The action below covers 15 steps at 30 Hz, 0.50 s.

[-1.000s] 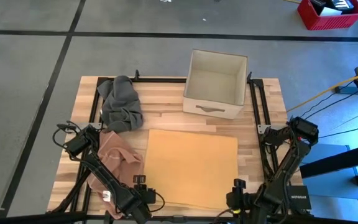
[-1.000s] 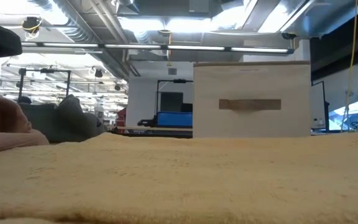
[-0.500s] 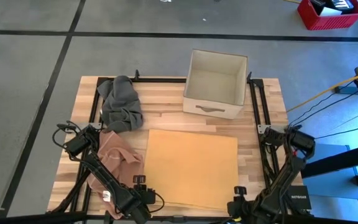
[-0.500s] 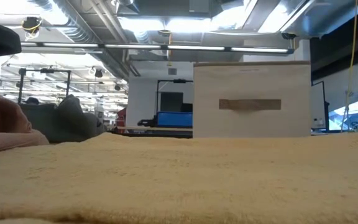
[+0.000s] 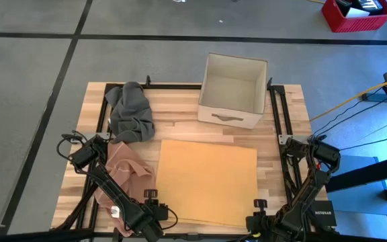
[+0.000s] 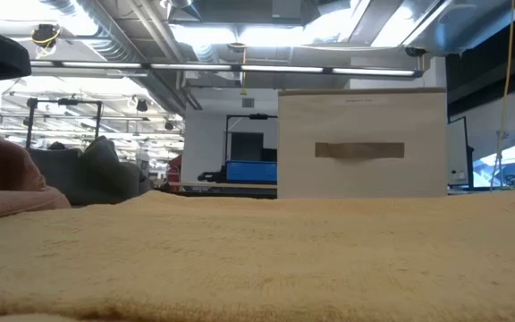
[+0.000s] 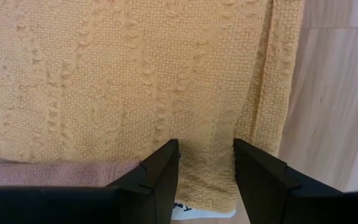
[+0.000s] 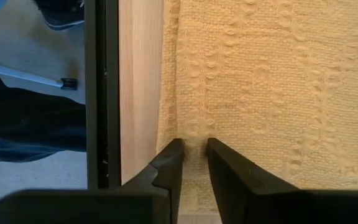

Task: Fold towel
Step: Fold the yellow towel

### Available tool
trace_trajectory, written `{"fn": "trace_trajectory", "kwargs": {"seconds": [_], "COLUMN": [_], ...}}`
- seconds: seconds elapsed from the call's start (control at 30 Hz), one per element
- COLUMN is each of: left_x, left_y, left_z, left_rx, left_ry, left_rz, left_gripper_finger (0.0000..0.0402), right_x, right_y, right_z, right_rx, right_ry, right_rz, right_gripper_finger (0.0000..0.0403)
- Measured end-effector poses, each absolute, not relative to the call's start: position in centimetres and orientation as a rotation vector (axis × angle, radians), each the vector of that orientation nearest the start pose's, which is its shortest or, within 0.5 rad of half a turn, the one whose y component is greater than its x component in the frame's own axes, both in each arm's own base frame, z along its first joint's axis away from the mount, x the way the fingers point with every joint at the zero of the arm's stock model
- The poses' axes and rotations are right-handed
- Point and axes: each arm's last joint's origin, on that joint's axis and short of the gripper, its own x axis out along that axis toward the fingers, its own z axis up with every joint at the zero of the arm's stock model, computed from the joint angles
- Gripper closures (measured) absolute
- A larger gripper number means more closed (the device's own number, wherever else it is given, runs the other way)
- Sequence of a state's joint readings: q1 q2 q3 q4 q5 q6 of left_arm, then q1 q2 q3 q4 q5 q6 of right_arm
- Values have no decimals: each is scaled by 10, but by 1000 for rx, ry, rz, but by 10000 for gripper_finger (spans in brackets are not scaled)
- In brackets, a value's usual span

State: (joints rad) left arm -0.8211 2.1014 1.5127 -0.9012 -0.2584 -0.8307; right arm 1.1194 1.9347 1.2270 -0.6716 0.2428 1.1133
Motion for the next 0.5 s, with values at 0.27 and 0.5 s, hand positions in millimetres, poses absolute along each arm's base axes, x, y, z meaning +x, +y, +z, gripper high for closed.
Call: {"fn": "trace_trajectory", "kwargs": {"seconds": [0.27,0.5], "left_x": [278,278], "left_y": [-288,-288], "left_z": [150,150], "left_rx": [62,60], "left_ry": [1314,1312], "left_rz": [96,94], "left_gripper_finger": [261,261], "right_x": [162,162], "right_y": [318,318], "right_z": [142,142], "right_rx": [52,60], "right_ry": [1271,1273], "right_rz": [41,29], "right_gripper_finger": [395,397]}}
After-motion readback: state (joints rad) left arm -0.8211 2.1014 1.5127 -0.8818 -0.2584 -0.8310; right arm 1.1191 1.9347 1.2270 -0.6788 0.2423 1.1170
